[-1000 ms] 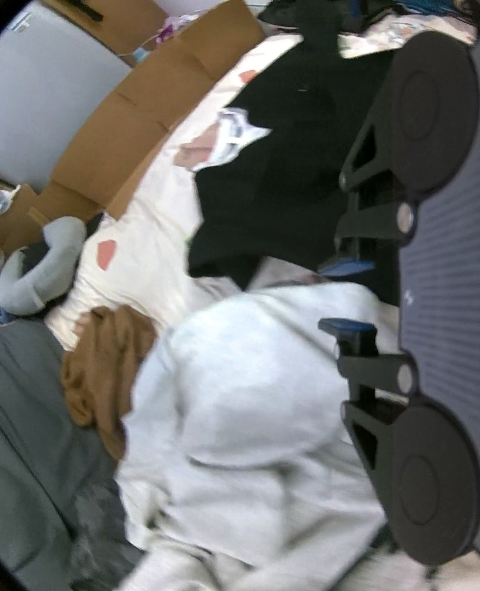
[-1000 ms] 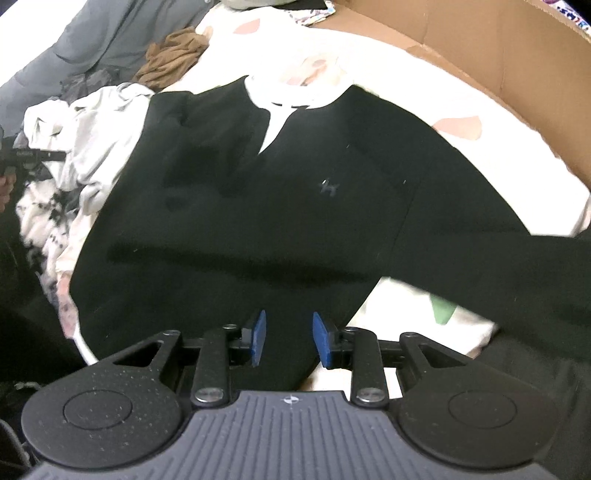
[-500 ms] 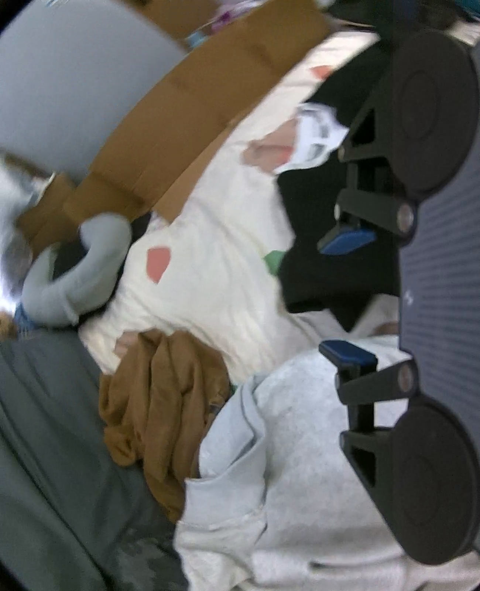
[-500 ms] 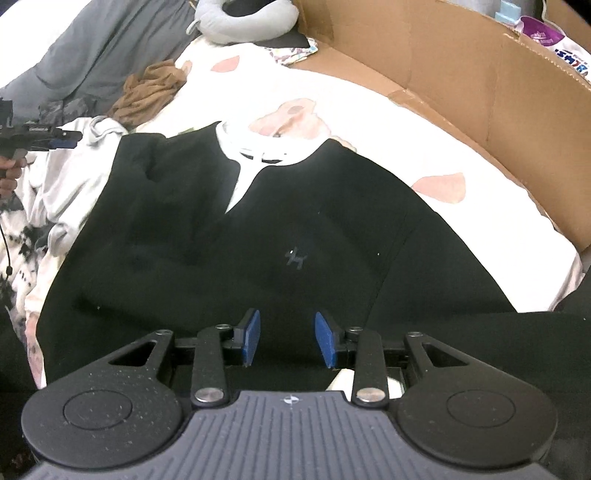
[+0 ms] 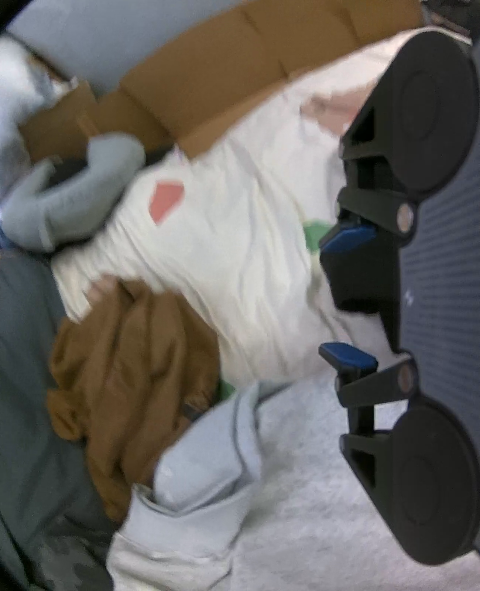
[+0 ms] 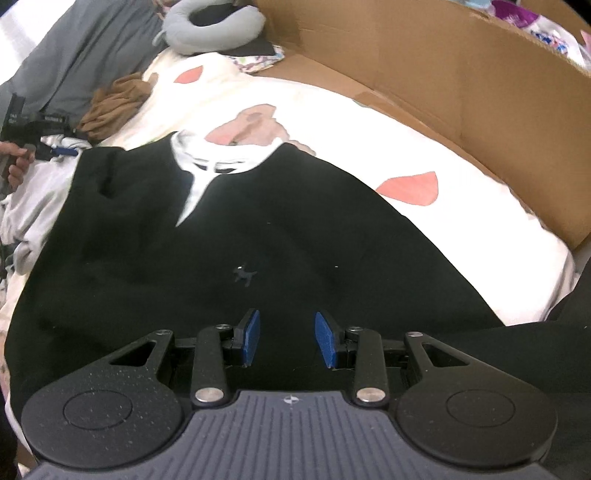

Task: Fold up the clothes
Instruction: 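Open both tools and release the flattened black garment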

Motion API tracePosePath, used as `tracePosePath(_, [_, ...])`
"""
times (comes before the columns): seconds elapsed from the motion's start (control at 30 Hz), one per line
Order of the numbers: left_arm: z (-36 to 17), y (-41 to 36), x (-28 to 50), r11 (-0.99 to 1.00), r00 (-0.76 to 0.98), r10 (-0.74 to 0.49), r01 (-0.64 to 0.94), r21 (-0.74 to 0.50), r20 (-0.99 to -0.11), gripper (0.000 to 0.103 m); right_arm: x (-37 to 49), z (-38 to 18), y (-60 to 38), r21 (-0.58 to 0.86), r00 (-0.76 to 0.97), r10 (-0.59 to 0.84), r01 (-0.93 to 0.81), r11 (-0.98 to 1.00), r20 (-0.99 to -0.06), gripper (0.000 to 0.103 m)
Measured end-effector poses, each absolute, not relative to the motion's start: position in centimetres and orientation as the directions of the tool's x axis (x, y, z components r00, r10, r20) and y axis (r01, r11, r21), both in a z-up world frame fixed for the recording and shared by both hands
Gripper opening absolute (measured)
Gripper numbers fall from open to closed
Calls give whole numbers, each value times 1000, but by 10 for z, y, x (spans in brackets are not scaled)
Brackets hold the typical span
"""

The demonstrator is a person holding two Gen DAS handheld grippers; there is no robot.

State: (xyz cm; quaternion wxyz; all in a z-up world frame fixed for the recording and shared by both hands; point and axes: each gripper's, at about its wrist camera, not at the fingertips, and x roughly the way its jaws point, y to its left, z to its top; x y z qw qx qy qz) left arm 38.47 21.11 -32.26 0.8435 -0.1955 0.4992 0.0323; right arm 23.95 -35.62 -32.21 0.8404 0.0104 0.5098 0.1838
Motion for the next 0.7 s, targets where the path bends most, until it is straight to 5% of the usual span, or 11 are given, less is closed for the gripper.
tracePosePath(0.27, [-358, 220, 382, 834, 519, -212, -346, -430, -828, 36, 254, -351, -350, 206, 427, 298, -250, 946, -854, 40])
tracePosePath(0.33, [-356, 218, 378, 826, 535, -236, -330, -458, -811, 15, 254, -351, -349, 214, 435, 303, -242, 946, -848, 40])
tracePosePath(0.4, [-352, 216, 375, 821, 554, -260, -305, -483, -791, 9, 252, -353, -348, 221, 434, 308, -239, 946, -847, 40])
tracePosePath(0.7, [-305, 188, 347, 811, 663, -298, -204, -549, -687, 5, 245, -360, -344, 235, 411, 316, -236, 943, -855, 40])
